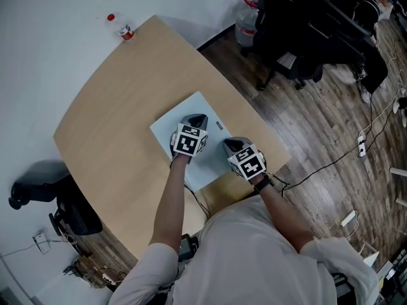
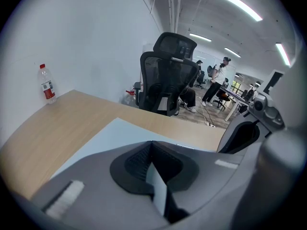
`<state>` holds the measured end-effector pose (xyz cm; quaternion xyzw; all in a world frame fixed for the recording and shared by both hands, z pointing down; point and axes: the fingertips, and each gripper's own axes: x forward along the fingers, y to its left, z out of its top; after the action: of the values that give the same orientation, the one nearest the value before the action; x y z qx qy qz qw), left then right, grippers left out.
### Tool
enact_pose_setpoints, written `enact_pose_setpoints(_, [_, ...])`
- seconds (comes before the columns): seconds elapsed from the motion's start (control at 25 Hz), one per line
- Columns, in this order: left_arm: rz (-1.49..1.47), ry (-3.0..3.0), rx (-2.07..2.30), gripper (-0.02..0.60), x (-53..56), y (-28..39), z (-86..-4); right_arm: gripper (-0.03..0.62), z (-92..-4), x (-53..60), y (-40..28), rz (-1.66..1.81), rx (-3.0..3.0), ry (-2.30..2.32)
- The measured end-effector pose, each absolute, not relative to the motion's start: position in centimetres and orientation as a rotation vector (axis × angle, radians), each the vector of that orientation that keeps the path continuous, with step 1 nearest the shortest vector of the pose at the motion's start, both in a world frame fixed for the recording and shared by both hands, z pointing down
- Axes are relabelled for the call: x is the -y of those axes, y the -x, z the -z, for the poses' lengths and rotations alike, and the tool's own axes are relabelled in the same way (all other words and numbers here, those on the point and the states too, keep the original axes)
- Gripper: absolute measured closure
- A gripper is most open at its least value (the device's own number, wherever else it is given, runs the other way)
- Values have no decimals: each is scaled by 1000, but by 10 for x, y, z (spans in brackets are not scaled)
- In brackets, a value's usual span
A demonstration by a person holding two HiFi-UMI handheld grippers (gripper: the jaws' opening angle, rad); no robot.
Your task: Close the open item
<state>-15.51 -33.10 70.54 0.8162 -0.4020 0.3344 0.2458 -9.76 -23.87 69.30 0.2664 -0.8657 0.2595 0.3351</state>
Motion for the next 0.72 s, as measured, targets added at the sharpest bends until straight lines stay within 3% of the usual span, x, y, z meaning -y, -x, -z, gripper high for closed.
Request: enact_pose_setpoints(0.72, [-1004,-2199,1125,572,328,153,-722,580,-702,240,98,-618,2220,-672])
